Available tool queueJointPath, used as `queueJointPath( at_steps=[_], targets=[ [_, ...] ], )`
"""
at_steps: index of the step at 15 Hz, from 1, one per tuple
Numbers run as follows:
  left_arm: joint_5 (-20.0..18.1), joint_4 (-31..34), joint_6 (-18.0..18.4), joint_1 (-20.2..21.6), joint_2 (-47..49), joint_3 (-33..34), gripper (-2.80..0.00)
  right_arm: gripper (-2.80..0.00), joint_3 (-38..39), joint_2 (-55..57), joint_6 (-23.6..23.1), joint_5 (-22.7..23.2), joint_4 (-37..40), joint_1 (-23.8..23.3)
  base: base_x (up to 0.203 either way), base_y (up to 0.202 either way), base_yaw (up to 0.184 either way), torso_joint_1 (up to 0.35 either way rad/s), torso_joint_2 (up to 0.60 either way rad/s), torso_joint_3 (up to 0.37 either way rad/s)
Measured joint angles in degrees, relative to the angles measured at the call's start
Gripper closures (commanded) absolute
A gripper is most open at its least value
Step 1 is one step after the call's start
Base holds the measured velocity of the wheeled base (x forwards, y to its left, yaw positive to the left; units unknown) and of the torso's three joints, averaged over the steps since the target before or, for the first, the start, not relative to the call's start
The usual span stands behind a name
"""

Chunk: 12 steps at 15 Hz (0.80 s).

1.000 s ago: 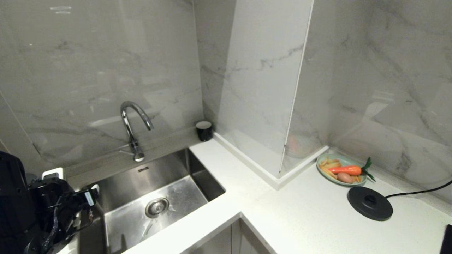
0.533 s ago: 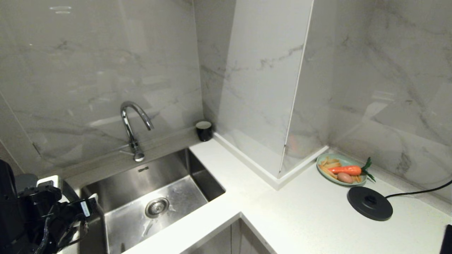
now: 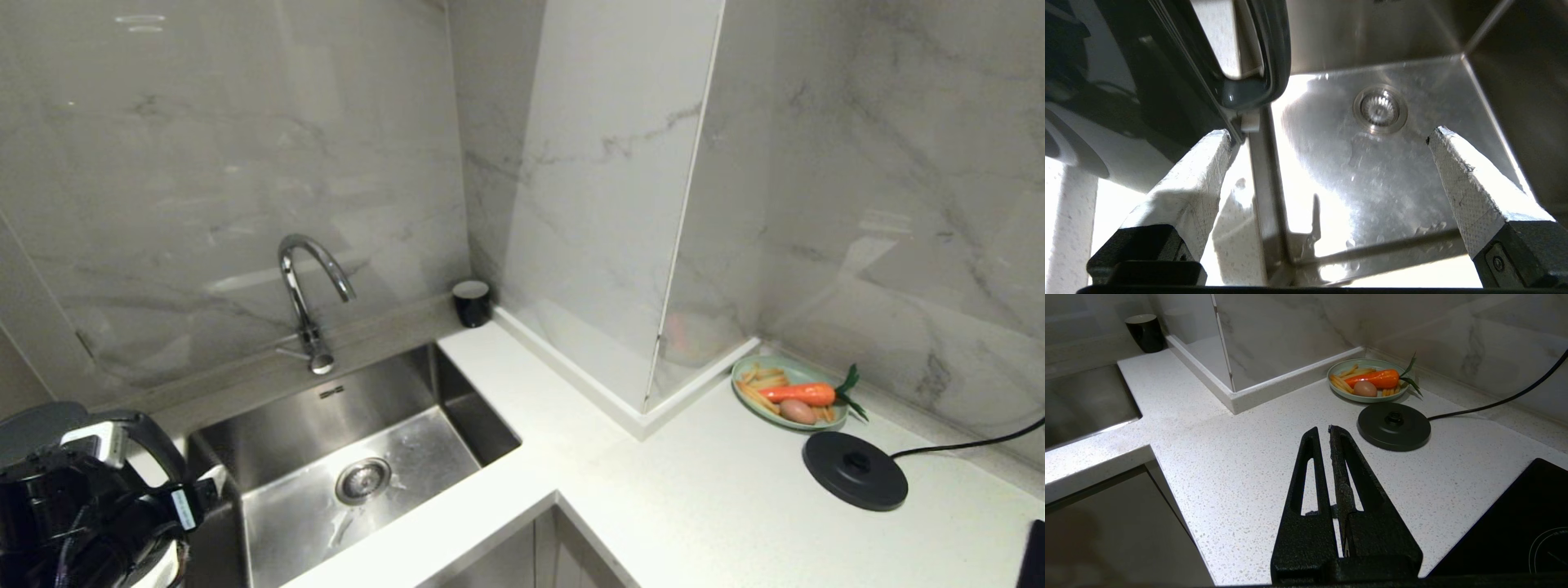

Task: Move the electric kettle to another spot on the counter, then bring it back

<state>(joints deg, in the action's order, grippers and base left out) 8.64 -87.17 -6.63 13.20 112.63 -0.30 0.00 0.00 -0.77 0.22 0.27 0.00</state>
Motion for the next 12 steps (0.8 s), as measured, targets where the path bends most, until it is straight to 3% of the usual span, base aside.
queueJointPath(
  at_steps=[4, 12],
  targets=[
    [0.41, 0.02, 0.53, -4.17, -6.43, 0.20, -2.80, 0.00, 0.00, 0.00, 0.00, 0.00, -0.02, 0.00, 0.000, 0.000, 0.000, 0.000, 0.00, 0.000],
    [0.33, 0.01, 5.68, -11.89, -20.20, -0.18, -2.80, 0.00, 0.00, 0.00, 0.00, 0.02, 0.00, 0.00, 0.000, 0.000, 0.000, 0.000, 0.00, 0.000]
  ],
)
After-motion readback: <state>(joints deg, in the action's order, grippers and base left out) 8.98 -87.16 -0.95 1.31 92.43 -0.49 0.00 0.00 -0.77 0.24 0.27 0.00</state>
